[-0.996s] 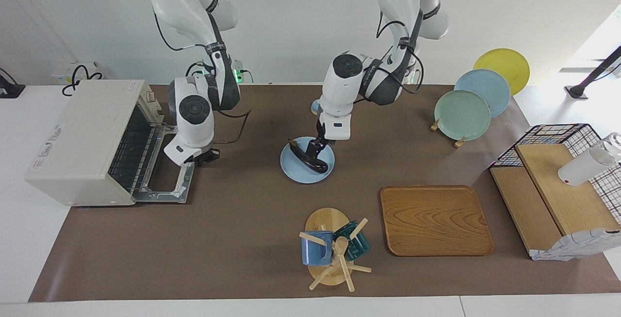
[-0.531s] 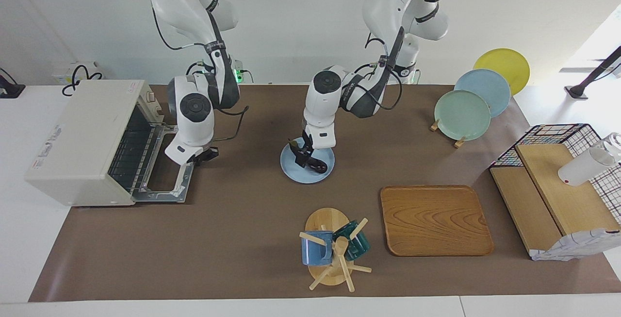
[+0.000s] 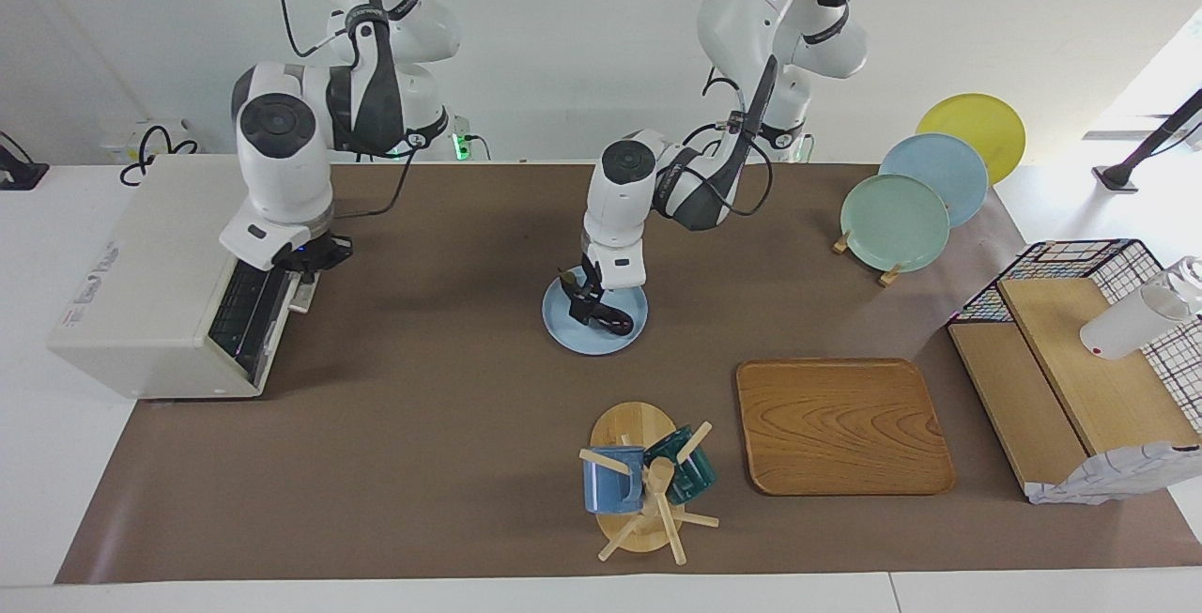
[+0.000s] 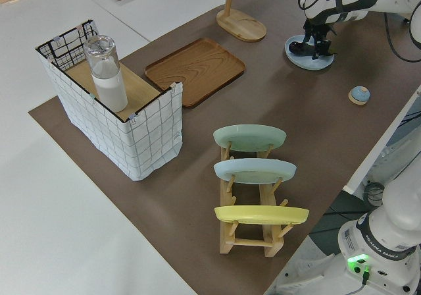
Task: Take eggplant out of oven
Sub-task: 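Grasp the eggplant with the left gripper while the right gripper returns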
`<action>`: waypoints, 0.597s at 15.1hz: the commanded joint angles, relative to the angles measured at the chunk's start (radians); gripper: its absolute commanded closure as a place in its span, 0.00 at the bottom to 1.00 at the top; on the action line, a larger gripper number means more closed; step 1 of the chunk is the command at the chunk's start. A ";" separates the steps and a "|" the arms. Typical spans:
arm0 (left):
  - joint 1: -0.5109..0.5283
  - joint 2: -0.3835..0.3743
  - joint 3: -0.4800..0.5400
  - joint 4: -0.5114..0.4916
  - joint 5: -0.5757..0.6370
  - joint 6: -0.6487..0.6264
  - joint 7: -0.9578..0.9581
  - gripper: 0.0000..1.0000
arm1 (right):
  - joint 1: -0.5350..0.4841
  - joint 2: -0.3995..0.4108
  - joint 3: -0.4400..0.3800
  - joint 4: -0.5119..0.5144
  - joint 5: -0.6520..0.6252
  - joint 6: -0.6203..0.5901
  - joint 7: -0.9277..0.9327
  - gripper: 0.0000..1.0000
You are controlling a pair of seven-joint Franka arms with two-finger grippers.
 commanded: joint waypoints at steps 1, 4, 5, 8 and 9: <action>-0.017 -0.003 0.017 -0.018 0.017 0.016 -0.015 0.50 | -0.049 -0.013 0.001 -0.008 -0.021 -0.031 -0.056 1.00; -0.015 -0.003 0.020 -0.017 0.017 0.016 -0.013 1.00 | -0.055 -0.062 0.003 0.011 0.021 -0.076 -0.084 1.00; -0.012 -0.003 0.020 -0.012 0.026 0.013 -0.005 1.00 | -0.055 -0.080 0.003 0.043 0.053 -0.116 -0.084 0.96; 0.008 -0.019 0.020 0.017 0.121 -0.012 0.021 1.00 | -0.048 -0.088 0.004 0.170 0.120 -0.246 -0.086 0.83; 0.032 -0.049 0.020 0.031 0.122 -0.042 0.071 1.00 | -0.046 -0.087 0.006 0.187 0.136 -0.262 -0.083 0.80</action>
